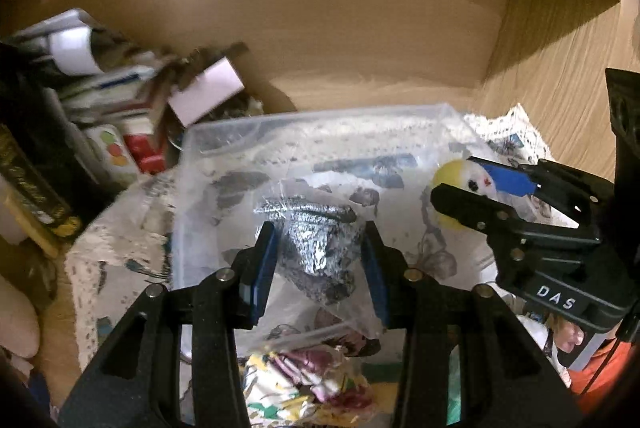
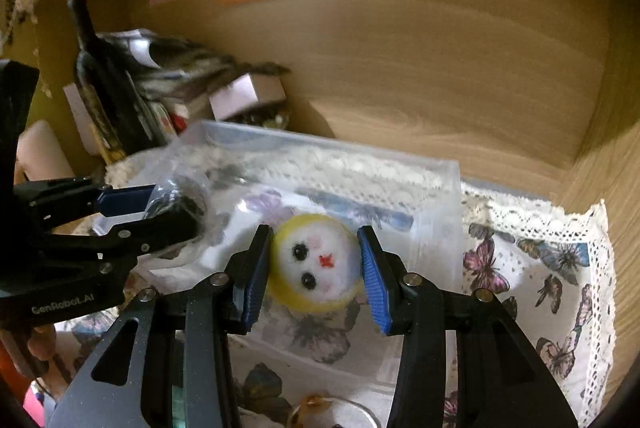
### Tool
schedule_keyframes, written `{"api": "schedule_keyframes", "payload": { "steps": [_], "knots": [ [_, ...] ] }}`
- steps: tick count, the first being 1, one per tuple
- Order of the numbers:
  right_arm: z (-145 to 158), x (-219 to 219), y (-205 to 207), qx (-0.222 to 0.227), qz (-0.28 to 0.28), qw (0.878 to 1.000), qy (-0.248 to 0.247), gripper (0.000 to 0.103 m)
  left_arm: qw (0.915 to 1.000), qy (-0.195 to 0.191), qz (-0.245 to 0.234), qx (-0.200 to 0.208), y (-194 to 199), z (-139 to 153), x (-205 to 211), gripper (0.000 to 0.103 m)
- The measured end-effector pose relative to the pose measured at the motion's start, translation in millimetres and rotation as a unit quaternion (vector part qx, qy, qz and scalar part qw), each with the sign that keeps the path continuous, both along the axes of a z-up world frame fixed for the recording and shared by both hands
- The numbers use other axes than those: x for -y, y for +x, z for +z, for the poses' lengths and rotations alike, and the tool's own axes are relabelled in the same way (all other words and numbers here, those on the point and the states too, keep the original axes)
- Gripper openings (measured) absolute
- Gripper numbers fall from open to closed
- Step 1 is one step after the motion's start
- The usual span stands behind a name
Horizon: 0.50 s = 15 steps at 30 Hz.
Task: Organize soft objects
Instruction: 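Carry the ball with the right gripper into the clear box while the left gripper drops the sock in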
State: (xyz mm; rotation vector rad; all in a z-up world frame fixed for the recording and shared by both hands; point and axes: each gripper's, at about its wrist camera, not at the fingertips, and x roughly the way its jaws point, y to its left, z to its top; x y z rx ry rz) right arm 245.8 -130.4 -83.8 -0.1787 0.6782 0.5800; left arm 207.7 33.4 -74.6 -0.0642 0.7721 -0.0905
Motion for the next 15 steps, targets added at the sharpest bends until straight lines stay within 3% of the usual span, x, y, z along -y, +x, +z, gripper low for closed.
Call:
{"api": "schedule_keyframes", "payload": {
  "steps": [5, 8, 15],
  "knots": [
    [-8, -1, 4, -0.009, -0.005, 1.000, -0.018, 0.043, 0.9998, -0.006, -0.001, -0.019, 8, -11, 2, 0.041],
    [-8, -4, 7, -0.012, -0.005, 1.000, -0.022, 0.043, 0.9997, -0.012, -0.001, -0.021, 6, -11, 0, 0.048],
    [11, 2, -5, 0.017, -0.012, 1.000, -0.003, 0.053, 0.9996, -0.002, 0.006, 0.027, -12, 14, 0, 0.067]
  ]
}}
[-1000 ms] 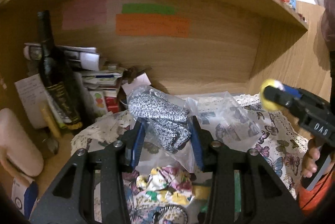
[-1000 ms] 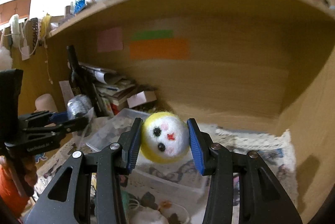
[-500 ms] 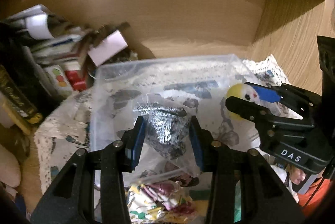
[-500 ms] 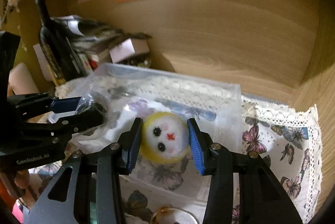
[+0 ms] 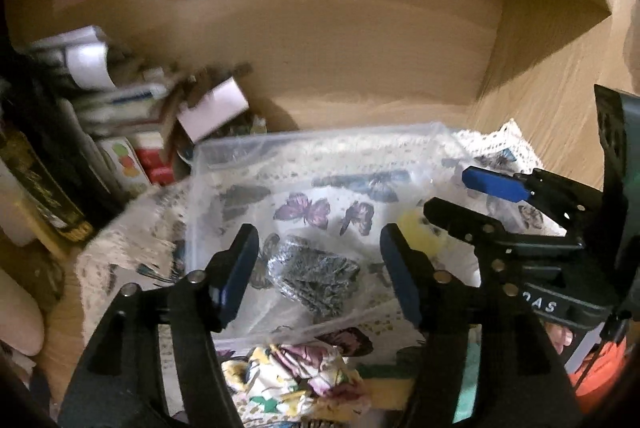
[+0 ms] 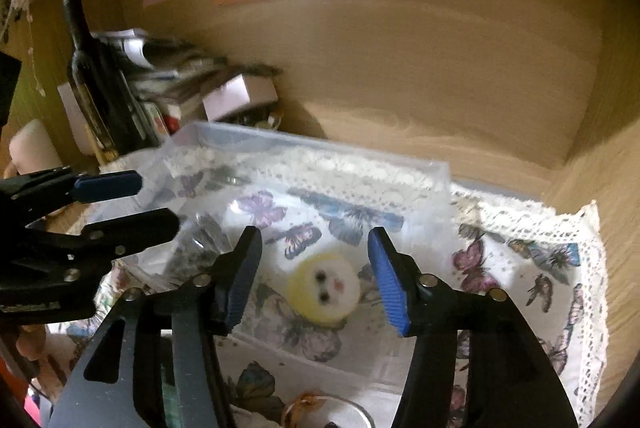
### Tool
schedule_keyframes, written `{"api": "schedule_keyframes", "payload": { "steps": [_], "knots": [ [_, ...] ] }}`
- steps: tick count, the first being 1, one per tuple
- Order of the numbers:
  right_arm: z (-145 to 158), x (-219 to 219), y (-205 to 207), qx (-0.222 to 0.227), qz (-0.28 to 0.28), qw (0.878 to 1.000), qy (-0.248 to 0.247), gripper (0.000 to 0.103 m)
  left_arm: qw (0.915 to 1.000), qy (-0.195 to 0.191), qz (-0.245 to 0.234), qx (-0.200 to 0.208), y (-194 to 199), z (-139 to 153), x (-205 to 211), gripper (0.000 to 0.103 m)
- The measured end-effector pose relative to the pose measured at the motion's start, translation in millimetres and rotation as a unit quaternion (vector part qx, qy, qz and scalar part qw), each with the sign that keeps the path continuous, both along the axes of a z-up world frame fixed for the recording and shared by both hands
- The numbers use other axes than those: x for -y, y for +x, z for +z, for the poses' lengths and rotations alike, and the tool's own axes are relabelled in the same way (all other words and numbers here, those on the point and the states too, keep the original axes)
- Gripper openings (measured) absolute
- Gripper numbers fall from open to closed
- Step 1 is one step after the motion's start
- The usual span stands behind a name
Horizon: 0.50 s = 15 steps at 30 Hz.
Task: Organize soft objects
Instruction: 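Carry the ball with the right gripper into the clear box while the left gripper drops the sock in, then grasp the floral scrunchie with the left gripper while the right gripper grasps the green knit glove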
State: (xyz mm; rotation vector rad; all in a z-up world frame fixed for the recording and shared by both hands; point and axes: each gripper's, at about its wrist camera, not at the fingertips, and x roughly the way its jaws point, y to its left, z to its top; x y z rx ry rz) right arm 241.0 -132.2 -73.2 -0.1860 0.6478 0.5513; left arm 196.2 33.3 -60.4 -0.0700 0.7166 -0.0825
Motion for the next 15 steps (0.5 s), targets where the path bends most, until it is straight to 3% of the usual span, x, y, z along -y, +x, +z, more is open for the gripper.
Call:
{"api": "schedule_keyframes", "payload": {
  "steps": [9, 15],
  "knots": [
    [47, 17, -41, 0.070, 0.006, 0.997, 0.036, 0.070, 0.9967, 0.015, 0.023, 0.076, -48, 44, -7, 0.100],
    [51, 21, -71, 0.084, 0.020, 0.995, 0.043, 0.070, 0.9958, 0.020, 0.029, 0.084, -72, 47, -12, 0.100]
  ]
}}
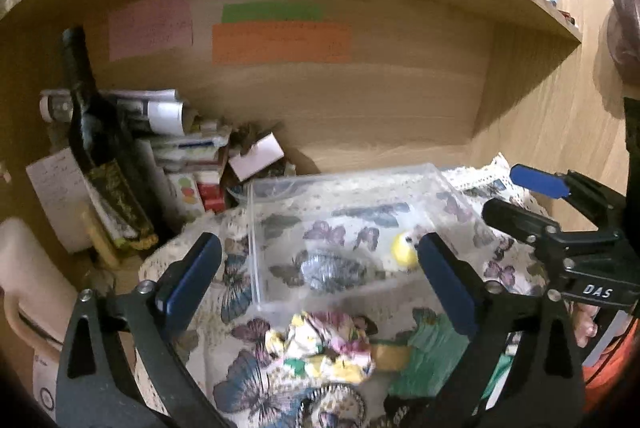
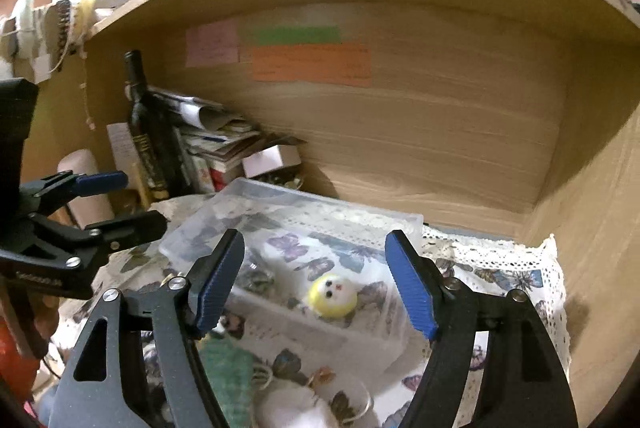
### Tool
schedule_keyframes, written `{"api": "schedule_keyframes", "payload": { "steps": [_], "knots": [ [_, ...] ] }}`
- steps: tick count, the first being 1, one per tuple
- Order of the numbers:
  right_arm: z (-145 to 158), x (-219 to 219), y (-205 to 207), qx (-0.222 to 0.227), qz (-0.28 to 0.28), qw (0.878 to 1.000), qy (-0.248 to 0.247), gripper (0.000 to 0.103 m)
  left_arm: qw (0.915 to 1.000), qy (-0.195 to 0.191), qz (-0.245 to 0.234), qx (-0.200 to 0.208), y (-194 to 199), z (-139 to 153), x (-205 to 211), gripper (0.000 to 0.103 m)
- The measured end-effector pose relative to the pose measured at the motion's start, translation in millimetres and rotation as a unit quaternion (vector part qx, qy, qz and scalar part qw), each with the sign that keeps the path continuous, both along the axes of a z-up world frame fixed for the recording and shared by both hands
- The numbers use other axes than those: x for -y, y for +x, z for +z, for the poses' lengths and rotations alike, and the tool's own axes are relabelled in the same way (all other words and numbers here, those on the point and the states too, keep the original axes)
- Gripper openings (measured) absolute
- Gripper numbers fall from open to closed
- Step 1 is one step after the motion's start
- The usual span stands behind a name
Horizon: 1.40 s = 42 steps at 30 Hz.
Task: Organize soft objects
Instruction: 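Grasp the floral scrunchie with the left gripper while the right gripper grasps the green knit glove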
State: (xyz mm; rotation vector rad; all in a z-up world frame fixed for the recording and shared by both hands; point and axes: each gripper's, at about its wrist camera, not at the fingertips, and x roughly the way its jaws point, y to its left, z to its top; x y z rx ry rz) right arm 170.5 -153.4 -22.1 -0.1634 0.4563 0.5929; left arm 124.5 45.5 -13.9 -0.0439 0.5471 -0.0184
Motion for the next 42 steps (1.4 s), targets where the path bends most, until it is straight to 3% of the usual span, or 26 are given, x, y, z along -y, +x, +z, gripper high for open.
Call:
{"api": "schedule_keyframes", "payload": {
  "steps": [10, 12, 16, 18, 22, 26, 28, 30, 32, 36, 42],
  "knots": [
    [-42, -10, -29, -0.057, 0.031, 0.998, -0.003, 0.070, 0.9992, -0.017, 0.008, -0.034, -23, -37, -4, 0.098],
    [-52, -14, -33, -0.069, 0.036, 0.997, -0.006, 0.070, 0.9989, -0.025, 0.007, -0.038, -28, -44, -4, 0.085],
    [-72, -23, -39, -0.092, 0.049, 0.994, -0.026, 0.070, 0.9974, -0.035, -0.008, -0.063, -29, -58, -1, 0.078],
    [-81, -27, -40, -0.107, 0.055, 0.992, -0.034, 0.069, 0.9966, -0.031, -0.015, -0.075, -26, -66, 4, 0.069],
    [-92, -31, -40, -0.121, 0.062, 0.990, -0.049, 0.056, 0.9940, -0.028, -0.029, -0.102, -19, -84, 13, 0.067],
    [-93, -28, -42, -0.119, 0.059, 0.990, -0.049, 0.037, 0.9913, -0.038, -0.035, -0.121, -9, -97, 16, 0.065],
    [-91, -27, -44, -0.114, 0.058, 0.991, -0.047, 0.031, 0.9888, -0.057, -0.040, -0.132, -2, -102, 14, 0.058],
    [-88, -25, -47, -0.109, 0.056, 0.992, -0.044, 0.025, 0.9870, -0.066, -0.043, -0.140, 2, -106, 14, 0.043],
    [-84, -21, -48, -0.104, 0.053, 0.992, -0.040, 0.022, 0.9859, -0.071, -0.043, -0.145, 4, -109, 14, 0.037],
    [-76, -15, -48, -0.094, 0.046, 0.994, -0.032, 0.021, 0.9865, -0.074, -0.040, -0.140, 2, -108, 11, 0.012],
    [-60, -3, -47, -0.076, 0.032, 0.997, -0.009, 0.020, 0.9895, -0.083, -0.024, -0.116, -16, -94, 0, 0.011]
  ]
}}
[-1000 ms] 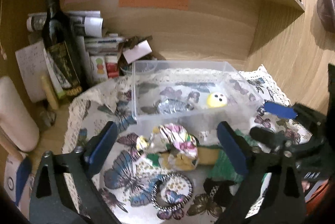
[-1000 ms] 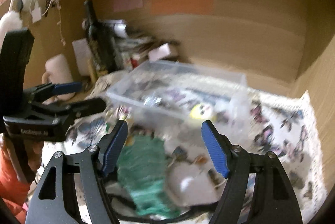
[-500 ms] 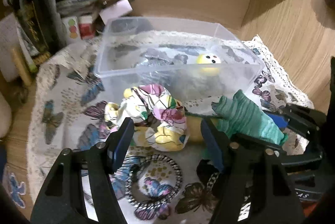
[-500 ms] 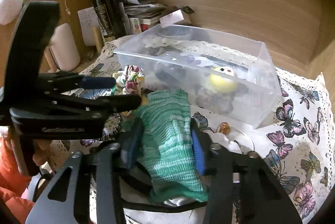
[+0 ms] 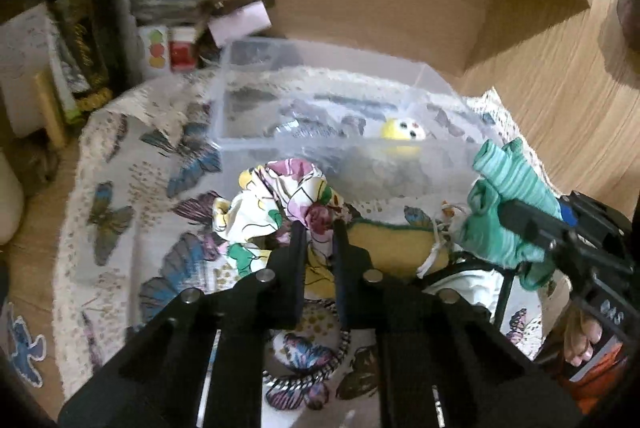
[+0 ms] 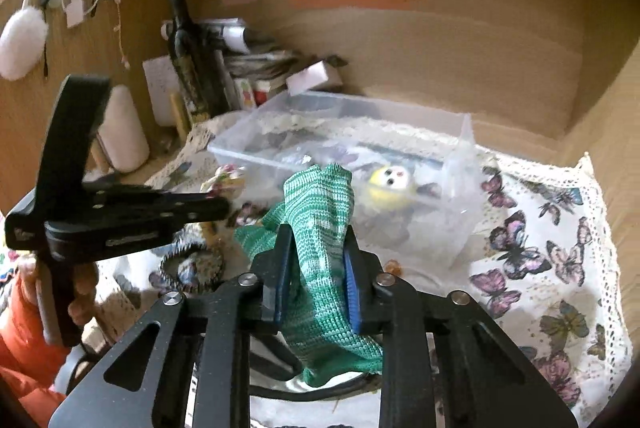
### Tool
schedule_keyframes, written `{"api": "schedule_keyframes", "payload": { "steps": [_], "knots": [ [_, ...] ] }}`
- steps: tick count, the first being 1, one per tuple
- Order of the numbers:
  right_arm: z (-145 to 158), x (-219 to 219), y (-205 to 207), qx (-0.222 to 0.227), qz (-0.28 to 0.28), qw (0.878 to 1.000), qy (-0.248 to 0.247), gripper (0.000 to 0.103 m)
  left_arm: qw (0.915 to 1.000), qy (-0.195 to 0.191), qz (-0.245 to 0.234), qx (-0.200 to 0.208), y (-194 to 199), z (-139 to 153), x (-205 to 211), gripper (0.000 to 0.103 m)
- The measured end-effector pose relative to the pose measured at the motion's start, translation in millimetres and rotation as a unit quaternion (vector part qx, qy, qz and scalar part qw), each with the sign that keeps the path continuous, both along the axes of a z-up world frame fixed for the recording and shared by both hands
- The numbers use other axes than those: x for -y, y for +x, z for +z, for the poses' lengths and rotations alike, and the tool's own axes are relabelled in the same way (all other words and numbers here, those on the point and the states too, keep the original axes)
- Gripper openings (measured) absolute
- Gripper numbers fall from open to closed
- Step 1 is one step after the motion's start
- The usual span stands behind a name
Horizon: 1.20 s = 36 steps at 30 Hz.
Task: Organize soft objects
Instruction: 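Grasp the floral scrunchie with the left gripper while the right gripper grasps the green knit glove, then lower the scrunchie into the clear box with the left gripper while the right gripper drops the glove in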
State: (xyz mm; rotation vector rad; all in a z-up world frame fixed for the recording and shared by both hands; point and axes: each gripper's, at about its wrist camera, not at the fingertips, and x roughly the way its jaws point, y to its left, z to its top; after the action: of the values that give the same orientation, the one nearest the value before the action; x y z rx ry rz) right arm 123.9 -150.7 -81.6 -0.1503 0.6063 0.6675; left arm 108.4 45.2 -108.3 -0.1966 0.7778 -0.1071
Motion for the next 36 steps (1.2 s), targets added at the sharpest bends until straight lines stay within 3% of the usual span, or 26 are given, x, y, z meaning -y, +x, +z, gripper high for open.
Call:
{"api": "schedule_keyframes", "payload": {
  "steps": [11, 21, 27, 36],
  "knots": [
    [36, 24, 12, 0.040, -0.034, 0.997, 0.048, 0.020, 0.9964, 0.020, 0.021, 0.079, -26, 54, -7, 0.011],
    [71, 30, 29, 0.088, -0.040, 0.993, 0.071, 0.020, 0.9902, 0.045, 0.023, 0.130, -10, 91, 0, 0.011],
    [70, 25, 53, 0.079, -0.032, 0.994, 0.064, 0.021, 0.9917, 0.045, 0.019, 0.119, 20, 92, -3, 0.011],
    [36, 6, 104, -0.001, -0.021, 0.999, 0.027, 0.021, 0.9970, 0.055, 0.000, 0.054, 71, 60, 0, 0.011]
  ]
}}
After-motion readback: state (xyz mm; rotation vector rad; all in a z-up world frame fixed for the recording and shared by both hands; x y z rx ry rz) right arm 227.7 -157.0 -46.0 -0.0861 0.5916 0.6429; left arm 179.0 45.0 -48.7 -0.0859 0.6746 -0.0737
